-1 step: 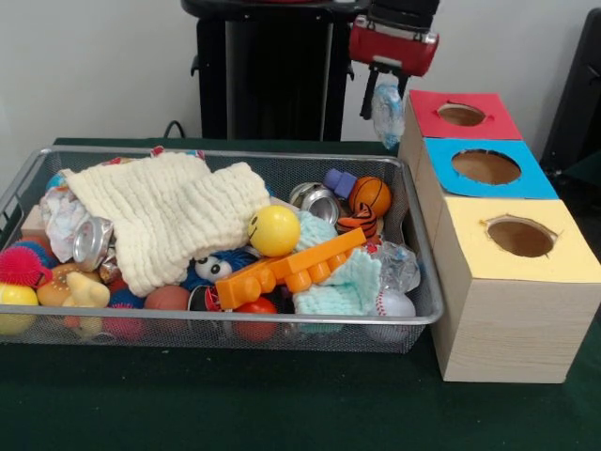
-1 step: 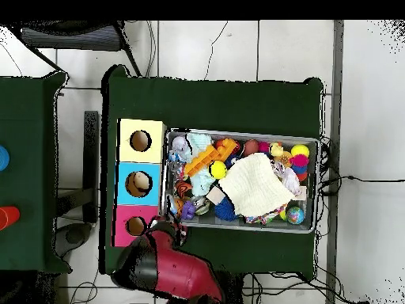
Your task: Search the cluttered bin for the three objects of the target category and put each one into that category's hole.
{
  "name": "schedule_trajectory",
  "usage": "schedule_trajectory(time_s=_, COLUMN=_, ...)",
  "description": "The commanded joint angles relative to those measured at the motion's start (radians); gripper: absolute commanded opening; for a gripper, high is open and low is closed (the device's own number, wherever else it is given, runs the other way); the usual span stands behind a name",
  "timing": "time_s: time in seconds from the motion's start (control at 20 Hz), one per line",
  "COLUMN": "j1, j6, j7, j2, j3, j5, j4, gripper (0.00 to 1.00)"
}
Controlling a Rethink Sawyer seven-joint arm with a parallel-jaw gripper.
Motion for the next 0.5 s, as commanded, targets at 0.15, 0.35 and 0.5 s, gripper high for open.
schedule_trajectory(time_s=0.15, j1=0.317, j6=0.325, j7=0.288, j2=0.229, j3=-0.435, j5=0.073, j4=-0.266, gripper=0.00)
schedule_trajectory(time_s=0.35, j1=0.388, j6=0.411, j7=0.298, j2=0.291, j3=-0.513, j5=0.042, j4=-0.330, gripper=0.00)
schedule_trajectory(time_s=0.5, j1=0.437, j6=0.492, j7=0.310, j2=0.331, j3=-0.549, j5=0.028, j4=-0.375, gripper=0.00)
